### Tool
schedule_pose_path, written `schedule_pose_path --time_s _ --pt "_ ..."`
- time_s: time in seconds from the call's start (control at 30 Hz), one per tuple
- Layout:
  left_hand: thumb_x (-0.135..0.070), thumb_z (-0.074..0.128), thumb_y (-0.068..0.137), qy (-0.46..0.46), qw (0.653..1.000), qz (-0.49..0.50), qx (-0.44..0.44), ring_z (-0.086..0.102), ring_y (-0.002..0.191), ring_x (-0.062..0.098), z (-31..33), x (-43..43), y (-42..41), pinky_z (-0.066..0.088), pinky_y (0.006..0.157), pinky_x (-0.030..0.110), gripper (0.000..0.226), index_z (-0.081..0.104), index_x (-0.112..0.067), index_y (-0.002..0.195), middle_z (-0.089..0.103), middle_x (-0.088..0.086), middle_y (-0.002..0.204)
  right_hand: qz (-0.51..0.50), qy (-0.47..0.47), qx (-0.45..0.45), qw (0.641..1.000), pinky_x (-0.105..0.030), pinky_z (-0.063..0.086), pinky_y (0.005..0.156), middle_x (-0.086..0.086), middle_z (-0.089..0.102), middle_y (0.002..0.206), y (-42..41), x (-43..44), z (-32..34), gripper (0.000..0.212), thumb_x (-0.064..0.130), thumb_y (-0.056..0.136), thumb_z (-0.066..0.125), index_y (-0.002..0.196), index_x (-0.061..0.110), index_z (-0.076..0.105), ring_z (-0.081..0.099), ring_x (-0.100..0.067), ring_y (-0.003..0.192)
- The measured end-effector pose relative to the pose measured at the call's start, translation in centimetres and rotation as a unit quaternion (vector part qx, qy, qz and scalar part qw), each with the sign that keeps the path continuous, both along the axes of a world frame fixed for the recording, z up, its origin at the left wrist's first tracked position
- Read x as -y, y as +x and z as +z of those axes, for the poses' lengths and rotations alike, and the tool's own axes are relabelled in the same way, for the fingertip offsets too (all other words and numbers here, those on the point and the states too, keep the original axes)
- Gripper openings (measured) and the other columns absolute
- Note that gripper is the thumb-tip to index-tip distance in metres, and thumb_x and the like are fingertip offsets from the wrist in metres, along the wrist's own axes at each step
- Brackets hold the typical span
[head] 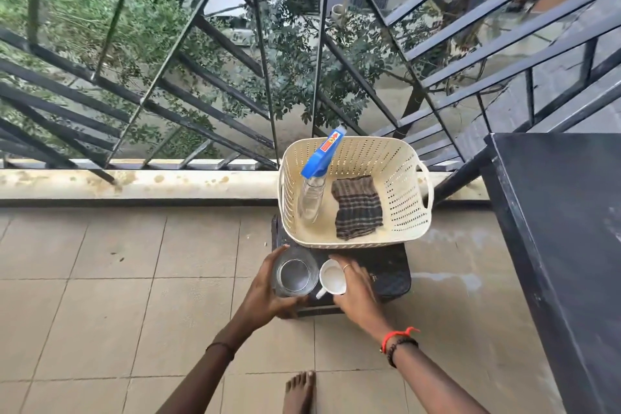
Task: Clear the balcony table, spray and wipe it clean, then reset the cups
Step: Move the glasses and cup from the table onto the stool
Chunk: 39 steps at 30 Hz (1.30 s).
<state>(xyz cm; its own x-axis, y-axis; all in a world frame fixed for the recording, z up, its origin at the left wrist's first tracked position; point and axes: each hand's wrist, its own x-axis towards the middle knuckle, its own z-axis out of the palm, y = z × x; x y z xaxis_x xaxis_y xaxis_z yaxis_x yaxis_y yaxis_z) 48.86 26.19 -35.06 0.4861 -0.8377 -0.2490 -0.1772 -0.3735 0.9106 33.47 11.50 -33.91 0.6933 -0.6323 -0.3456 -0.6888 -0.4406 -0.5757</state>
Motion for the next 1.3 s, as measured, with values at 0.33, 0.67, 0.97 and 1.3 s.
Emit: schedule_pose_path --time_s 0.33,0.67,0.97,1.3 --pt "-0.038 0.087 0.065 0.014 0.993 -0.117 0.018 0.047 0.128 0.001 1.2 0.7 3.4 0.037 0.105 0.016 0.096 0.031 -0.026 0.142 0.049 -0.008 0.140 0.033 0.016 -0.003 0.999 -0.022 0.030 0.099 0.000 0.046 0.135 0.6 0.5 -0.2 0.075 0.000 0.074 0.063 0.141 0.024 0.038 0.040 -0.020 0.123" --pt "-0.028 0.088 0.066 0.011 0.997 -0.073 0.012 0.047 0.127 -0.001 1.5 0.2 2.7 0.036 0.102 0.010 0.093 0.031 -0.031 0.140 0.049 -0.011 0.139 0.050 0.060 -0.011 0.997 -0.028 0.039 0.097 -0.006 0.052 0.127 1.5 1.4 -0.8 0.065 0.005 0.075 0.065 0.135 0.016 0.045 0.046 -0.024 0.119" --pt "-0.027 0.090 0.063 0.021 0.998 -0.062 -0.006 0.037 0.133 -0.007 0.9 0.0 2.4 0.031 0.105 0.008 0.112 0.019 -0.023 0.150 0.036 -0.010 0.150 0.051 0.061 -0.008 0.997 -0.021 0.032 0.098 -0.010 0.046 0.128 1.1 1.2 -1.5 0.063 0.008 0.077 0.069 0.134 0.008 0.042 0.042 -0.022 0.122" --pt "-0.037 0.091 0.057 0.022 0.998 -0.047 -0.020 0.037 0.136 0.001 0.2 0.1 2.4 0.036 0.111 0.023 0.123 0.013 -0.028 0.151 0.034 -0.014 0.149 -0.034 0.069 0.062 0.995 -0.020 0.031 0.104 -0.007 0.044 0.127 0.9 -0.2 -1.4 0.076 0.010 0.069 0.078 0.133 0.010 0.038 0.043 -0.018 0.122"
